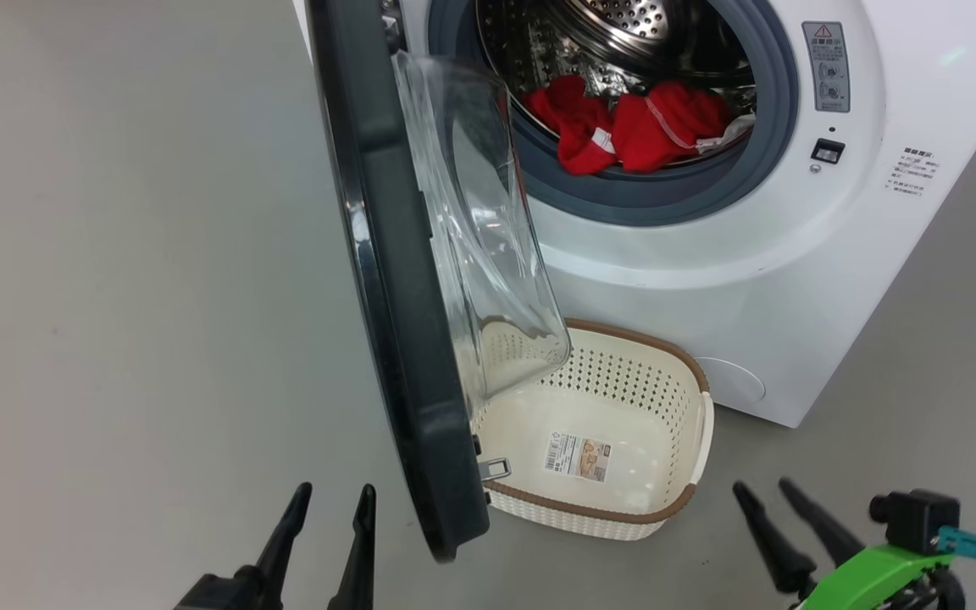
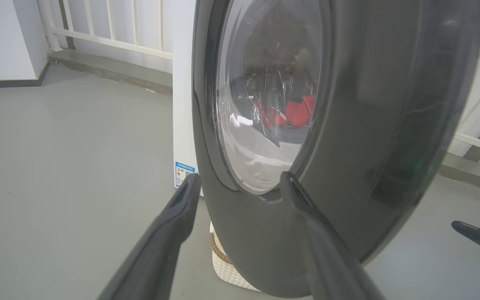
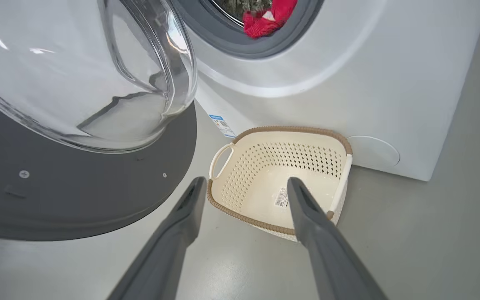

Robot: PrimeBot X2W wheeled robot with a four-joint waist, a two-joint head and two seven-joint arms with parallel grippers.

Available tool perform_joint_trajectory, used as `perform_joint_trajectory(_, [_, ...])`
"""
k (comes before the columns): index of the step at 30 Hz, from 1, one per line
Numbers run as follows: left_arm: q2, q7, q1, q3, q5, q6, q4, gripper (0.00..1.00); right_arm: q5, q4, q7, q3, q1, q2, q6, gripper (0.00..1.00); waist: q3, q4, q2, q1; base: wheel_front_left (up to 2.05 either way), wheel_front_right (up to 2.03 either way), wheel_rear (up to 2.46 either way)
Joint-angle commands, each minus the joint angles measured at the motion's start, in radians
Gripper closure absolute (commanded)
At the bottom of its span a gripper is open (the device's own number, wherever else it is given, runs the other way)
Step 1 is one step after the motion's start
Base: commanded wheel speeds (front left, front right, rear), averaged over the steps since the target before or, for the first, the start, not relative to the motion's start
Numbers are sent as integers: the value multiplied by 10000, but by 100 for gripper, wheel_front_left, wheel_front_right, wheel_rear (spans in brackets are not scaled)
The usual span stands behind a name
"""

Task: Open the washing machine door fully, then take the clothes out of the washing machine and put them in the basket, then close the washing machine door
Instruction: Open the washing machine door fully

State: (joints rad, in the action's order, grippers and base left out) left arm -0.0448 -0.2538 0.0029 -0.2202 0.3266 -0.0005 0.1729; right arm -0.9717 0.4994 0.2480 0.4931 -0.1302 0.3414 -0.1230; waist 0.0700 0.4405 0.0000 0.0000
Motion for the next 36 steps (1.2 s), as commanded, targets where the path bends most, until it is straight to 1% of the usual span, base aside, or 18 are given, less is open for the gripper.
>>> perform_joint_trajectory(1, [-54, -80, -142, 361, -26, -1, -231, 0, 624, -378, 134, -280, -3, -6, -77, 0, 29, -6, 0, 0, 0, 0, 0])
perform_joint_trajectory(6, [-54, -80, -184, 351, -9, 19, -249, 0, 2312, -926, 135, -1489, 521, -421, -77, 0, 59, 12, 0, 0, 0, 0, 0])
perform_joint_trajectory(7, [-54, -80, -184, 351, -9, 19, -249, 0, 2312, -926, 135, -1489, 521, -421, -77, 0, 59, 12, 0, 0, 0, 0, 0])
perform_joint_trajectory(13, [-54, -80, -195, 340, 1, 52, -296, 0, 4007, -1752, 136, -2769, 1118, -945, -77, 0, 99, 39, 0, 0, 0, 0, 0])
perform_joint_trajectory(17, [-54, -80, -234, 330, 24, 76, -319, 0, 4806, -2330, 136, -3403, 1440, -1273, -77, 0, 155, 53, 0, 0, 0, 0, 0])
perform_joint_trajectory(21, [-54, -80, -267, 336, 38, 80, -331, 0, 5283, -2873, 137, -3903, 1682, -1540, -77, 0, 193, 57, 0, 0, 0, 0, 0])
perform_joint_trajectory(24, [-54, -80, -284, 336, 42, 85, -342, 0, 5467, -3058, 137, -4083, 1849, -1673, -77, 0, 202, 64, 0, 0, 0, 0, 0])
perform_joint_trajectory(36, [-54, -80, -288, 326, 48, 83, -358, 0, 5689, -3030, 137, -4262, 2102, -1876, -77, 0, 209, 41, 0, 0, 0, 0, 0])
